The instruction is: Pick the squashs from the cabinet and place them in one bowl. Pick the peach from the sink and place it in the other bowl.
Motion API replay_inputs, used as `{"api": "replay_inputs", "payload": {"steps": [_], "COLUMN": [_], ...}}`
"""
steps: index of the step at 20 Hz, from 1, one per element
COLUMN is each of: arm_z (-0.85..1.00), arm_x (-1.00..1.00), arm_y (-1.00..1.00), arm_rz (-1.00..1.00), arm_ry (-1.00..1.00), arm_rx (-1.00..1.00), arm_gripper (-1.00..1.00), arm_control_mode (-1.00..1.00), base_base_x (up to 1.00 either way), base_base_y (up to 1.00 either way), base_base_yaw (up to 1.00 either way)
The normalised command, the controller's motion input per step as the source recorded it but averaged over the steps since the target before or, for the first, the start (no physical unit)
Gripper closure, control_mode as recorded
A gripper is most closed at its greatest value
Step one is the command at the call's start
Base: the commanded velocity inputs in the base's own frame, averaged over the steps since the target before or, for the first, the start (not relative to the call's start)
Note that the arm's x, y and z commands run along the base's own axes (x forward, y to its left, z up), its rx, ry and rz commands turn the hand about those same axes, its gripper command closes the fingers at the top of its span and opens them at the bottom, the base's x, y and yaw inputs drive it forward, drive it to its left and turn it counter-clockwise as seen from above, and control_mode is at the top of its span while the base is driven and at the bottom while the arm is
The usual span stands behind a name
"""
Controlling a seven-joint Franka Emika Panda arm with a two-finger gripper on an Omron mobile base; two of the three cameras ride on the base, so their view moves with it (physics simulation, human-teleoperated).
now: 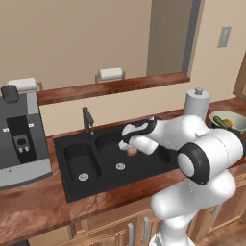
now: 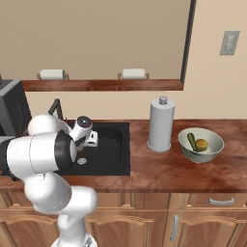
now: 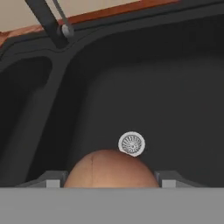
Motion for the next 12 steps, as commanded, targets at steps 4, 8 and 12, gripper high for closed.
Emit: {"api": "replay_inputs", "payload": {"steps": [4, 8, 12], "arm_z": [0.95, 0.96, 0.72], "arm_x": [0.0, 0.0, -0.2], "arm_y": [-0.45, -0.25, -0.19], "arm_rz": [0.01, 0.06, 0.09], "arm_ry": [0.08, 0.16, 0.2], "arm_rx": [0.24, 0.17, 0.02], "arm_gripper": [1.0, 1.0, 1.0], "arm_control_mode": [-1.0, -1.0, -1.0], "base_base_x": [0.0, 0.0, 0.0], "base_base_y": [0.0, 0.0, 0.0], "base_base_yaw": [0.0, 0.0, 0.0]}}
